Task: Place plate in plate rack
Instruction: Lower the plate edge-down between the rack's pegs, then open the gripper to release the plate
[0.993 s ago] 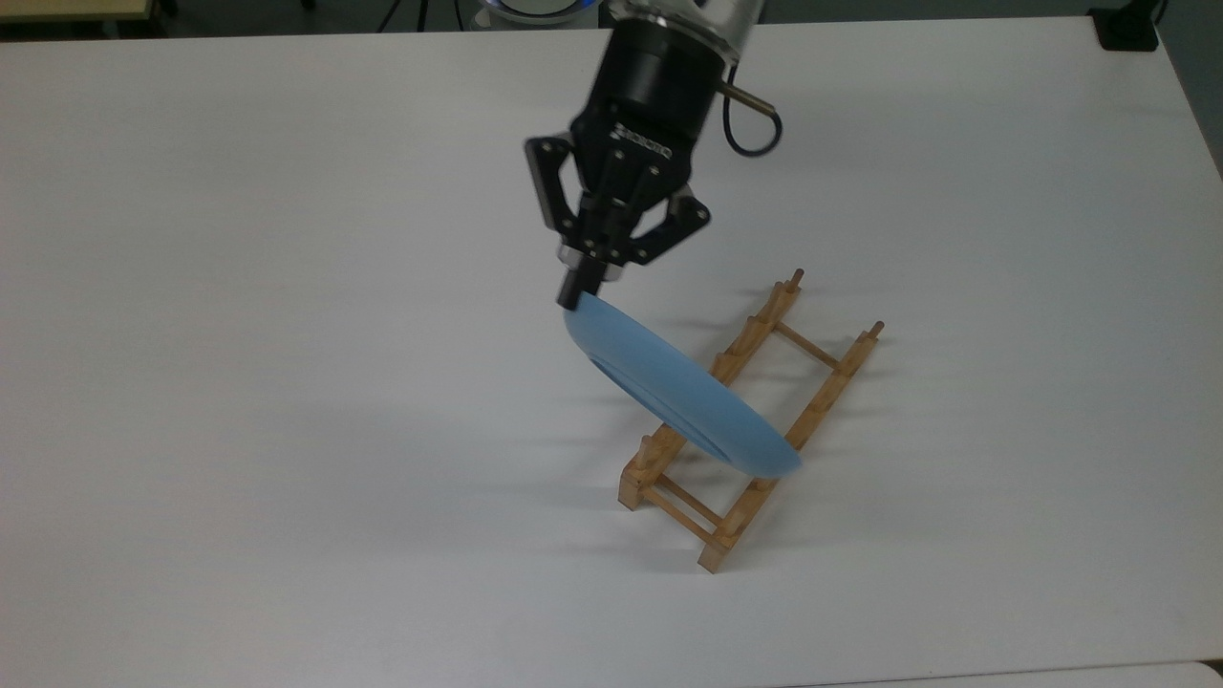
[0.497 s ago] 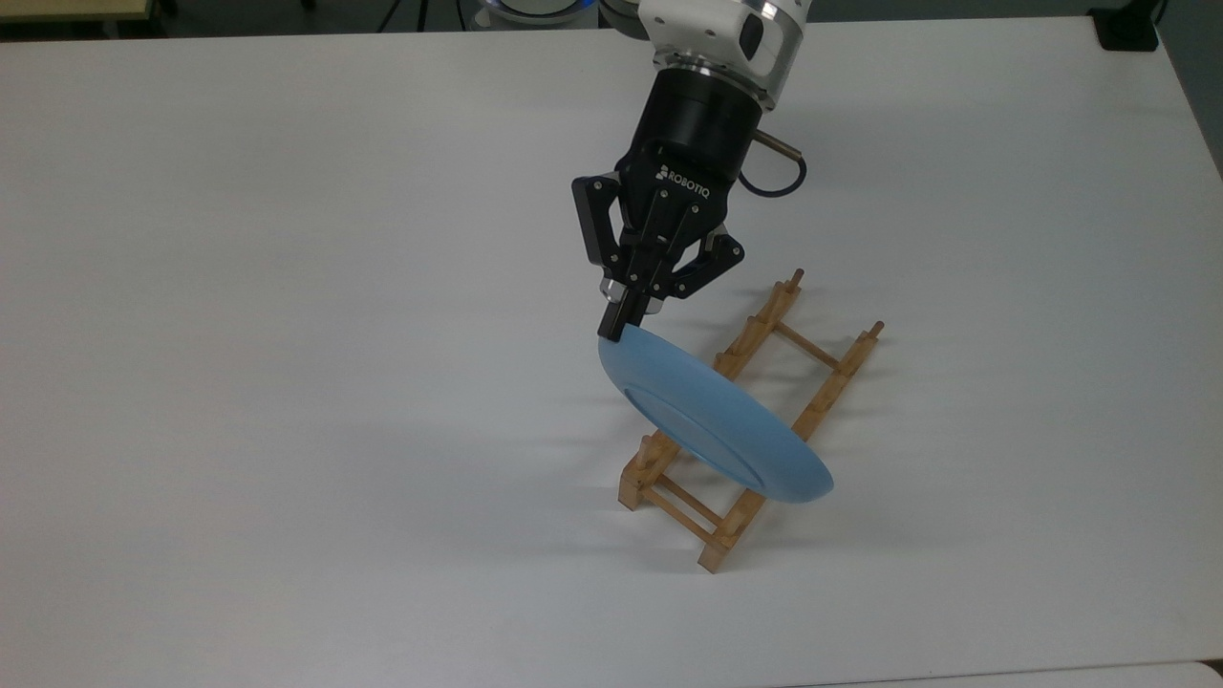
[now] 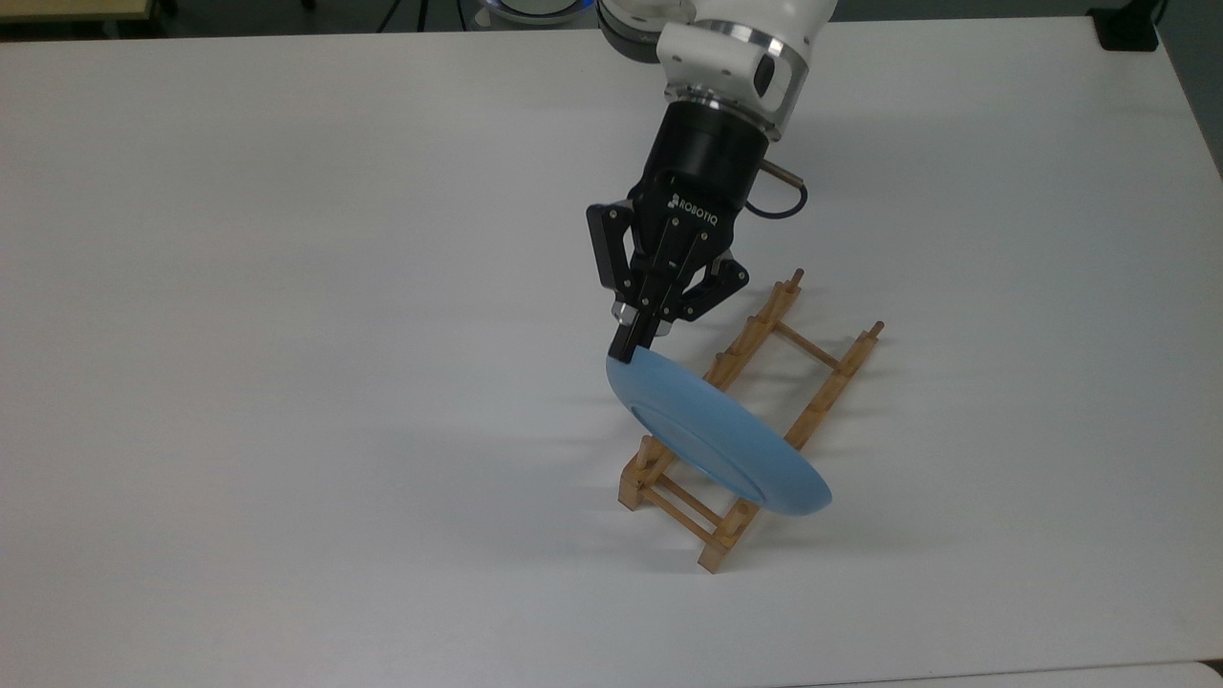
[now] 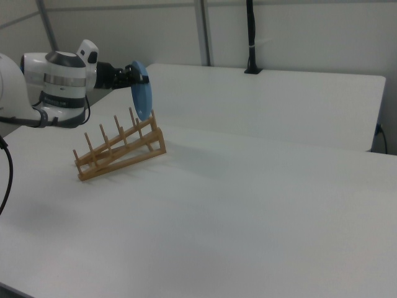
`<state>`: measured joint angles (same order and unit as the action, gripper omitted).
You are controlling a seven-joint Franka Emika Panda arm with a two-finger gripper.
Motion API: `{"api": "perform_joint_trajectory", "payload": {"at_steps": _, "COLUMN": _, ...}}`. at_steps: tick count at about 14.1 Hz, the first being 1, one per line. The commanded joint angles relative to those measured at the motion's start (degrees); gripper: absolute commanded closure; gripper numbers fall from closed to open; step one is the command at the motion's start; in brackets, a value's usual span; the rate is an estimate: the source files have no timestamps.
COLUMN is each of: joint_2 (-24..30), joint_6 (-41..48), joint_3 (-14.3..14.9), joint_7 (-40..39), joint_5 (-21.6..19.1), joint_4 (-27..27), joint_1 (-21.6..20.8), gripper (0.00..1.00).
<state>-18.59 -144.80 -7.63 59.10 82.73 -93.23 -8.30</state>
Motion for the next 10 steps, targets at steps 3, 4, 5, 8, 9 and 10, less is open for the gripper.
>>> {"api": "perform_joint_trajectory", "payload": {"at_steps": 3, "joint_2": -0.7, "joint_6": 1.2, "joint_3": 0.5, "joint_7": 2.0, "joint_5": 1.8, "joint_4": -1.0, "joint_1": -1.3, "gripper": 0.26}}
{"api": "perform_joint_trajectory", "payload": {"at_steps": 4, "joint_2": -0.7, "joint_6": 1.3, "joint_3": 0.5, "joint_7": 2.0, "joint_5": 1.9, "joint_4": -1.0, "joint_1": -1.3, "gripper": 0.13}}
{"api": "perform_joint_trajectory", "payload": {"at_steps": 5, "joint_2": -0.7, "joint_6": 1.3, "joint_3": 0.5, "joint_7": 2.0, "joint_5": 1.9, "joint_4": -1.0, "joint_1": -1.4, "gripper": 0.00}}
{"api": "perform_joint_trajectory", "payload": {"at_steps": 8, "joint_2": -0.1, "joint_6": 1.3, "joint_3": 0.5, "joint_7": 4.2, "joint_5": 0.9, "joint_4": -0.6, "joint_1": -1.4, "gripper": 0.00}}
{"api": "perform_joint_trajectory", "payload": {"at_steps": 9, "joint_2": 0.5, "joint_6": 1.3, "joint_3": 0.4, "joint_7": 5.3, "joint_5": 0.1, "joint_4": -0.6, "joint_1": -1.4, "gripper": 0.00}}
{"api": "perform_joint_trajectory", "payload": {"at_steps": 10, "joint_2": 1.8, "joint_6": 1.3, "joint_3": 0.2, "joint_7": 6.2, "joint_5": -2.5, "joint_4": -0.5, "joint_1": -1.3, "gripper": 0.00}}
